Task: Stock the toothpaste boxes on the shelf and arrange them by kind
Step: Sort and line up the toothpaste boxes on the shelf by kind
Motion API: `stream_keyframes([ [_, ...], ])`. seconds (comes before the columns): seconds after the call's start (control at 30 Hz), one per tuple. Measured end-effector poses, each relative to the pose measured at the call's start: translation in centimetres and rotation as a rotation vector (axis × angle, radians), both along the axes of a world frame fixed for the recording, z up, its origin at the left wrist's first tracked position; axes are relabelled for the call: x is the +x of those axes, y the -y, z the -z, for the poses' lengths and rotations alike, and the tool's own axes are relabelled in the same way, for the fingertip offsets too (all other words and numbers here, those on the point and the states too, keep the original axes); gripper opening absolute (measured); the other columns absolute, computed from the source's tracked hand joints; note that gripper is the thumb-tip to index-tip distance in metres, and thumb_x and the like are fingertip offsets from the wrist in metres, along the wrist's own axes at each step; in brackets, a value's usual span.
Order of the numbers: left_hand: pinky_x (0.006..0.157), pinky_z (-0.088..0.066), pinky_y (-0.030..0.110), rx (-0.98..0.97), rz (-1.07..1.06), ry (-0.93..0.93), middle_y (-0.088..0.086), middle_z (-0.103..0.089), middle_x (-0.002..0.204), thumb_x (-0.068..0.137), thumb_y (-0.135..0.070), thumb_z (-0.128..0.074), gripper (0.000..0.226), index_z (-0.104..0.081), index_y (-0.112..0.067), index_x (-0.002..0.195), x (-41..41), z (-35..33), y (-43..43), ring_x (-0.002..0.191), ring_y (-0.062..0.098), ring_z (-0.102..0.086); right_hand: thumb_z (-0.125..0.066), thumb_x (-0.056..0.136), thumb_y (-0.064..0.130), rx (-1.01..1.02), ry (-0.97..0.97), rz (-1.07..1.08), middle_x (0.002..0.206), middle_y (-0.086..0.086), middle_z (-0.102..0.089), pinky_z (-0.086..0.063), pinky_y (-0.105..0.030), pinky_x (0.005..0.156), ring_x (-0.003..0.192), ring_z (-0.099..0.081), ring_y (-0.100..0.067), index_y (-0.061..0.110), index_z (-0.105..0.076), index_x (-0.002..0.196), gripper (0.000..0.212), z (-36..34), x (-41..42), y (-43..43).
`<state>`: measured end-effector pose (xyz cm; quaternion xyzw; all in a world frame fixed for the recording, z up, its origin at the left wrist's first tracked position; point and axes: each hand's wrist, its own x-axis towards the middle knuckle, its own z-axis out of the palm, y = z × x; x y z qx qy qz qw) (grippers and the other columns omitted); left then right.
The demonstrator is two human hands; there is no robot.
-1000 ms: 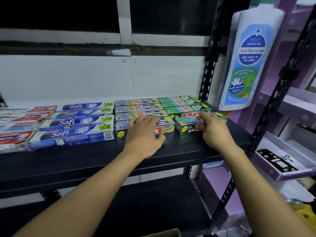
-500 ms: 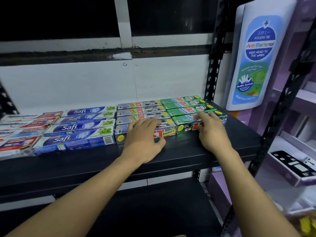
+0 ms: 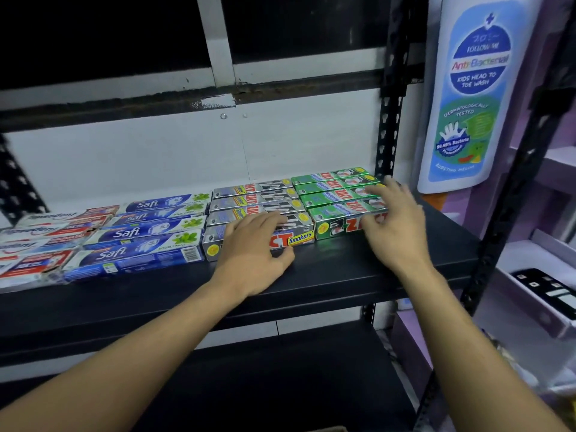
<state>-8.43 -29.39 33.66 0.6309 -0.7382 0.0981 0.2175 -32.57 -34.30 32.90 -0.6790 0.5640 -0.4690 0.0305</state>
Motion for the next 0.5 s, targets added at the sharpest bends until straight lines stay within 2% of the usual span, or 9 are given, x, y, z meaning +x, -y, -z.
stream_keyframes([
  [0.07, 0.118, -0.017, 0.036, -0.013, 0.000, -0.003, -0.015, -0.045, 0.148, 0.090, -0.053, -0.056, 0.056, -0.046, -0.033, 0.141, 0.0, 0.0, 0.0, 0.138, 0.011, -0.037, -0.065, 0.083, 0.019, -0.056, 0.110, 0.053, 0.141, -0.008, -0.053, -0.033, -0.047, 0.109, 0.134, -0.042, -0.035, 0.018, -0.061, 0.128, 0.045, -0.7, -2.0, -0.2],
  [0.17, 0.118, -0.017, 0.036, -0.014, -0.002, 0.013, -0.015, -0.043, 0.150, 0.090, -0.056, -0.056, 0.059, -0.044, -0.033, 0.143, -0.1, -0.1, -0.1, 0.139, 0.011, -0.036, -0.067, 0.085, 0.027, 0.056, 0.254, 0.058, 0.126, -0.004, -0.059, -0.043, -0.036, 0.096, 0.116, -0.054, -0.027, 0.015, -0.054, 0.129, 0.048, -0.8, -3.6, 0.3],
  [0.27, 0.120, -0.014, 0.037, -0.012, 0.015, 0.044, -0.014, -0.038, 0.155, 0.089, -0.061, -0.050, 0.065, -0.040, -0.034, 0.147, -0.2, -0.1, -0.1, 0.143, 0.011, -0.031, -0.068, 0.080, 0.033, 0.103, 0.131, 0.040, 0.128, -0.002, -0.055, -0.045, -0.042, 0.101, 0.122, -0.051, -0.026, 0.016, -0.050, 0.133, 0.058, -0.3, -3.1, 1.0],
  [0.37, 0.120, -0.013, 0.037, 0.009, 0.033, 0.081, -0.014, -0.034, 0.158, 0.085, -0.065, -0.039, 0.070, -0.039, -0.035, 0.148, -0.3, -0.1, -0.2, 0.145, 0.011, -0.027, -0.070, 0.081, 0.034, 0.171, 0.064, 0.040, 0.127, 0.000, -0.051, -0.048, -0.043, 0.095, 0.118, -0.052, -0.026, 0.017, -0.051, 0.133, 0.058, 0.0, -3.0, 1.3],
  [0.5, 0.121, -0.014, 0.038, 0.031, 0.039, 0.074, -0.014, -0.034, 0.158, 0.088, -0.063, -0.033, 0.067, -0.038, -0.036, 0.149, -0.2, 0.1, 0.1, 0.147, 0.010, -0.026, -0.067, 0.087, 0.038, 0.300, -0.058, 0.058, 0.154, 0.000, -0.032, -0.045, -0.050, 0.101, 0.133, -0.042, -0.030, 0.025, -0.049, 0.139, 0.057, 0.3, -2.9, 1.7],
])
